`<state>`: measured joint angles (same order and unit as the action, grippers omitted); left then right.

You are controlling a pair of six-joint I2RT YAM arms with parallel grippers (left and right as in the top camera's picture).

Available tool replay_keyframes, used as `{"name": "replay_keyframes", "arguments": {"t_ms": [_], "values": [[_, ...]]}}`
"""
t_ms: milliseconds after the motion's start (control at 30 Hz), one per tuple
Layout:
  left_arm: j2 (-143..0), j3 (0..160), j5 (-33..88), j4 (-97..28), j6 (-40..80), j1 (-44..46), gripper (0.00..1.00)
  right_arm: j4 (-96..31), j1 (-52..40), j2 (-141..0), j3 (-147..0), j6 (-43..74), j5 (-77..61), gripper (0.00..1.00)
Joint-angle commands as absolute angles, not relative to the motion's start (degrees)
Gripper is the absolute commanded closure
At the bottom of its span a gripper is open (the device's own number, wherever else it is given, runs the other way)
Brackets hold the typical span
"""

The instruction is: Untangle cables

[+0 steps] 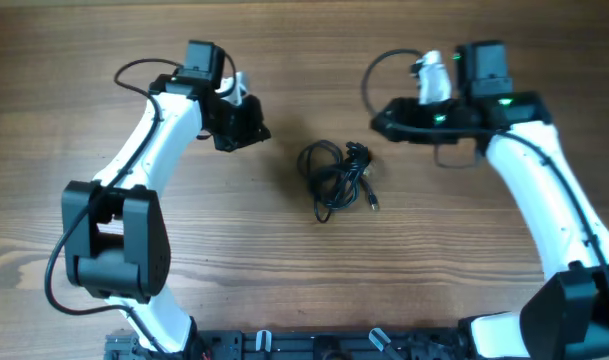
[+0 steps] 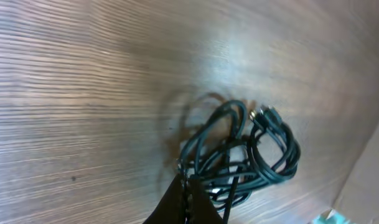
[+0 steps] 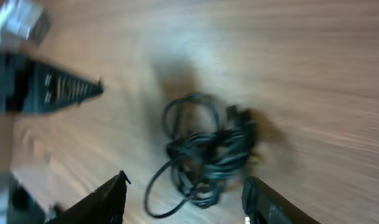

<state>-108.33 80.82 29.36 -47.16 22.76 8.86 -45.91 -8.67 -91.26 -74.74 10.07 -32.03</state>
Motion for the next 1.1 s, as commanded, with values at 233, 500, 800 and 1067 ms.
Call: {"name": "replay_keyframes", "arguments": {"t_ms": [233,500,800,1067], "values": [[-108.6,80.6,27.3,-48.8,30.5,-1.7,0.96,-38.6,-24.1,-91.0,-75.5,22.9,-20.4,0.38],[-108.6,80.6,26.0,-48.8,30.5,-2.1,0.96,-32.3,-31.3,-98.4,-75.5,30.0,-16.4,0.39],[-108.6,80.6,26.0,-49.6,30.5,-2.1,0.96,-21.5,-31.3,-111.2,-75.5,41.1,-19.5,0.55],[-108.6,80.6,25.8,-50.4,30.5,-2.1,0.95,-19.5,-31.3,-117.0,-75.5,45.0,-19.3,0.56]]}}
